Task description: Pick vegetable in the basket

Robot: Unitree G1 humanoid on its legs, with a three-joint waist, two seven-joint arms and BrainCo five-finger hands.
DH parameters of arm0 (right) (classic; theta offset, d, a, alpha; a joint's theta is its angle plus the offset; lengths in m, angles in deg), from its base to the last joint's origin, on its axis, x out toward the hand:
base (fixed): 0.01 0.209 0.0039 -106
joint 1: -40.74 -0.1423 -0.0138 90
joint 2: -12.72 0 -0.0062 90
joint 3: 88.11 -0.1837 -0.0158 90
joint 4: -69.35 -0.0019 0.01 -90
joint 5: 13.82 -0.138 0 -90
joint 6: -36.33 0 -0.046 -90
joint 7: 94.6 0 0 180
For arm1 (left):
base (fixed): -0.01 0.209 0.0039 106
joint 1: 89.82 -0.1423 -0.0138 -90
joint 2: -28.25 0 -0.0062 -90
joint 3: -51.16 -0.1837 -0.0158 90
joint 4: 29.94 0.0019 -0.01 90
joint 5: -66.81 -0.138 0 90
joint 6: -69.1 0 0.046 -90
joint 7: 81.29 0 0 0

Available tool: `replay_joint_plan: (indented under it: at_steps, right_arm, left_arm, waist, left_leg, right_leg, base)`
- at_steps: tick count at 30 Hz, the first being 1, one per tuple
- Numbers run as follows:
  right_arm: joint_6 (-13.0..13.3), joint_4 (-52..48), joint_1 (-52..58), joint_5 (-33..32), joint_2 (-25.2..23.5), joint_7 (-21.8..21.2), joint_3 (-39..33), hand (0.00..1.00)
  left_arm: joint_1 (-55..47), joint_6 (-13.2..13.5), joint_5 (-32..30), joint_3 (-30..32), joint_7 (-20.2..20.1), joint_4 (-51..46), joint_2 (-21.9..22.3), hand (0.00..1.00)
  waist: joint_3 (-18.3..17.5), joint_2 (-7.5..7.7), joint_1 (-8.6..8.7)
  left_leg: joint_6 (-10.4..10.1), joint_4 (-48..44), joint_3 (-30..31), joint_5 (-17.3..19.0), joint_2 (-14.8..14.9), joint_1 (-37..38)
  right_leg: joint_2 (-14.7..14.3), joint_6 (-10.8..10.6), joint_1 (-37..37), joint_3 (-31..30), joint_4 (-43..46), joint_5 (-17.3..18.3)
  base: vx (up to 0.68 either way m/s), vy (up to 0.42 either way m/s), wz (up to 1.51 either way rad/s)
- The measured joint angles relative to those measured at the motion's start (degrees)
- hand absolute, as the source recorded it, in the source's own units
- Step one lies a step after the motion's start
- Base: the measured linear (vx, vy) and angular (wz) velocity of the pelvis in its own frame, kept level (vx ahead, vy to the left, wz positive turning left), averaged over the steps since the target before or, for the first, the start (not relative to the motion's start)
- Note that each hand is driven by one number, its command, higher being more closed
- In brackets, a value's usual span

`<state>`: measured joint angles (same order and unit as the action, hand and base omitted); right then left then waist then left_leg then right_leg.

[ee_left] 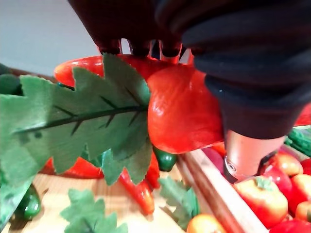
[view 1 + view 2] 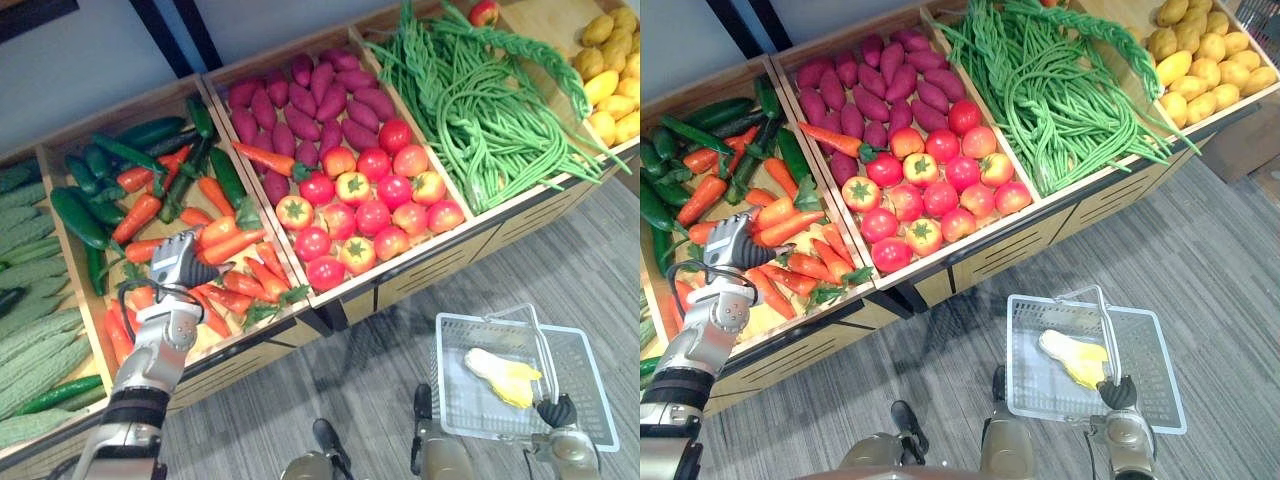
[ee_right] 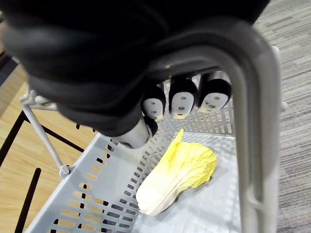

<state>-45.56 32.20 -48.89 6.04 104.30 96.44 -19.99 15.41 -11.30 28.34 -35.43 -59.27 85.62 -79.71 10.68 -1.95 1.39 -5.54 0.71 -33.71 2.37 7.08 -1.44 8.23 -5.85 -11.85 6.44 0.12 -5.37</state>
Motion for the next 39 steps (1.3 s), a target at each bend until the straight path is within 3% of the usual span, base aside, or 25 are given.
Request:
replay_joint_plan:
  at_steps: [5,10,15,21,28,33,39]
  right_arm:
    - [-0.4,0.4,0.7,0.5,3.3,-0.7,-0.2,1.0]
    - [-0.3,0.2,0.9,2.8,9.6,-3.1,3.1,1.0]
    - [0.9,-3.6,-1.6,6.8,16.2,-6.3,11.5,1.0]
    - [1.9,-11.0,-1.9,8.9,19.2,-8.5,18.9,1.0]
    - [3.9,-24.0,-5.4,8.6,23.5,-10.8,31.3,1.0]
    - [7.3,-30.7,-8.0,5.5,27.9,-12.0,37.7,1.0]
    - [9.0,-35.4,-9.9,1.3,33.0,-14.2,42.1,1.0]
  left_arm:
    - [-2.7,2.1,0.0,-0.2,-0.8,-3.6,0.0,1.0]
    - [-4.5,4.8,0.2,-3.3,-2.6,-8.6,-0.1,1.0]
    - [-4.9,8.6,2.6,-10.9,-5.8,-16.3,-0.3,1.0]
    - [-2.8,10.8,5.6,-18.7,-7.7,-20.6,-0.3,1.0]
    - [1.9,14.1,10.2,-27.6,-9.7,-25.2,-0.2,1.0]
    - [3.7,15.2,13.7,-32.8,-11.8,-26.3,-0.2,1.0]
    - [5.1,16.2,15.8,-38.6,-14.5,-27.6,-0.3,1.0]
  waist:
    - [-4.0,0.04,0.11]
    - [-5.4,0.16,0.15]
    - [-6.0,0.46,0.14]
    - [-7.4,1.6,0.11]
    - [-8.2,1.93,0.19]
    - [-8.4,1.71,0.13]
    - [-8.6,1.49,0.39]
  left_leg:
    - [0.2,0.6,-0.1,-0.1,-0.3,0.8]
    - [0.5,1.8,-0.6,-0.3,-0.7,3.0]
    - [0.1,3.7,-7.4,-0.2,-1.6,6.7]
    - [-1.4,3.9,-14.8,1.0,-1.3,10.5]
    - [-3.8,-3.9,-25.7,6.4,2.2,12.9]
    - [-5.7,-8.1,-31.2,8.2,4.9,14.7]
    - [-6.5,-9.9,-34.9,9.0,6.2,16.0]
  right_leg:
    - [0.1,0.0,0.5,0.0,-0.1,0.0]
    - [0.1,-0.3,2.1,-0.8,-0.7,-0.3]
    - [-0.9,-0.8,2.2,-7.7,-2.9,-2.7]
    - [-3.0,-0.7,2.0,-14.4,-3.0,-3.6]
    - [-6.8,-0.7,0.8,-23.2,-1.9,-3.9]
    - [-9.6,-0.4,0.9,-27.1,-1.9,-4.2]
    - [-11.3,-0.1,0.9,-29.9,-1.9,-4.4]
  base:
    - [-0.01,-0.008,0.0]
    - [-0.04,-0.013,-0.06]
    - [-0.05,-0.007,-0.6]
    - [-0.02,-0.018,-0.67]
    - [-0.02,-0.048,-0.71]
    - [0.0,-0.063,-0.48]
    - [-0.07,-0.058,-0.27]
